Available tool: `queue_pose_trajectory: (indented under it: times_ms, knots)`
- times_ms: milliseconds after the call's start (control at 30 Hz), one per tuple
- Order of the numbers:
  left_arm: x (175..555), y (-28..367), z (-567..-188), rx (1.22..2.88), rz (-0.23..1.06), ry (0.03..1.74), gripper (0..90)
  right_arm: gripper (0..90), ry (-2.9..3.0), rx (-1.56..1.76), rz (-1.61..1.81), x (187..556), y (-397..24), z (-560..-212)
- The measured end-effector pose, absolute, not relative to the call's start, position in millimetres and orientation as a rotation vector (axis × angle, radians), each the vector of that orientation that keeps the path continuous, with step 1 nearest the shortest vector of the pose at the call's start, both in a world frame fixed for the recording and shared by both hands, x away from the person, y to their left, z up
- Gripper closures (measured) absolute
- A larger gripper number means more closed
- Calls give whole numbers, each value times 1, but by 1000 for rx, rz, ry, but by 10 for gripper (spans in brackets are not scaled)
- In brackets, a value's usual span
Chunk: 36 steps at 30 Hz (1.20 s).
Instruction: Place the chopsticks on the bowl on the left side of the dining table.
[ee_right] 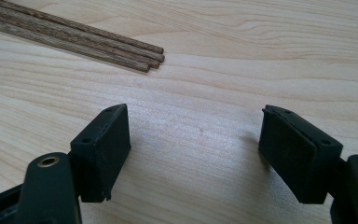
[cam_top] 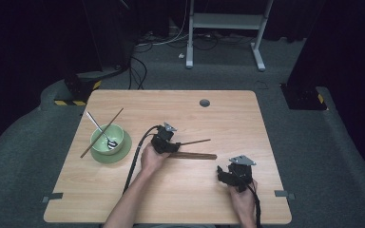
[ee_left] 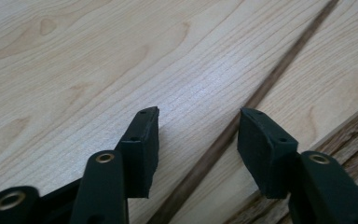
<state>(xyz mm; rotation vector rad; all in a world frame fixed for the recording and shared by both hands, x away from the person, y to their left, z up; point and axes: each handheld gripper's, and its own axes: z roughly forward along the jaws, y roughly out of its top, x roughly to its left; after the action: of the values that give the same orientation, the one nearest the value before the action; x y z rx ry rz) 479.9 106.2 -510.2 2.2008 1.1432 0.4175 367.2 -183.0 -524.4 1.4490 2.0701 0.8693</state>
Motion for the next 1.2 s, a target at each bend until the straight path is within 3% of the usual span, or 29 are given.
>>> queue_pose_trajectory:
  times_ms: [1200]
  knots:
    - [493,134,-511,2158,448,1189,762,242,2070,1449,870,367,-183,-524]
